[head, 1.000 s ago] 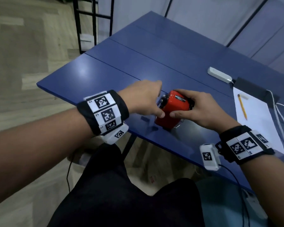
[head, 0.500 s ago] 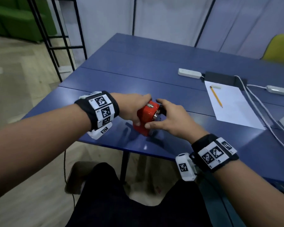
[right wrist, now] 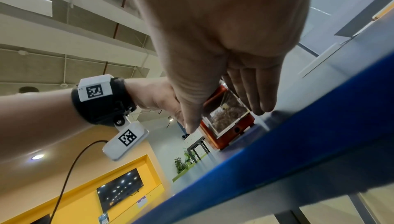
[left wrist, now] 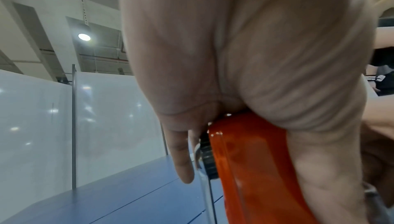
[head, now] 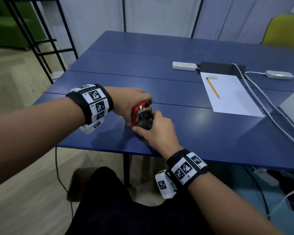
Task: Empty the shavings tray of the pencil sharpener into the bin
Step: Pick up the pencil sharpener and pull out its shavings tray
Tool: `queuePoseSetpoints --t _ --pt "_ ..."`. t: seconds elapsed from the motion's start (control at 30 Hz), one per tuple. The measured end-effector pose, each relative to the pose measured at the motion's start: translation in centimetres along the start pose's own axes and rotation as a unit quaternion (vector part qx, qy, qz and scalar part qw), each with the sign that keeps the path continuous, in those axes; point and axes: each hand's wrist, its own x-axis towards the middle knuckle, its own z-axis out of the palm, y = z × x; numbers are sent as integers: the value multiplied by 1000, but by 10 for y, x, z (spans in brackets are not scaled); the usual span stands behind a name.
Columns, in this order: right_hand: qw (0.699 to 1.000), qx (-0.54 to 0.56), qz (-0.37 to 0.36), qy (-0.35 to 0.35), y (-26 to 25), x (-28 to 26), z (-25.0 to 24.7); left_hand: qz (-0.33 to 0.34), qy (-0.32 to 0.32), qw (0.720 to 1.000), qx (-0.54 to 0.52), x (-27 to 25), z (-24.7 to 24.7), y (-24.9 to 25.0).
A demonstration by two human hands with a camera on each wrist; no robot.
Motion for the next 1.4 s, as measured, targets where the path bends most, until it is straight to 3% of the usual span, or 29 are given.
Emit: queuePoseSetpoints --t 0.47,0.6,1.4 --pt "999 -31 -4 -11 8 -8 -11 -11 9 1000 -14 -3 1 -1" --pt "1000 4 -11 -24 3 -8 -12 -11 13 1000 -13 -3 1 0" --pt "998 -49 -33 23 -1 -6 -5 3 -10 1000 21 3 -7 -3"
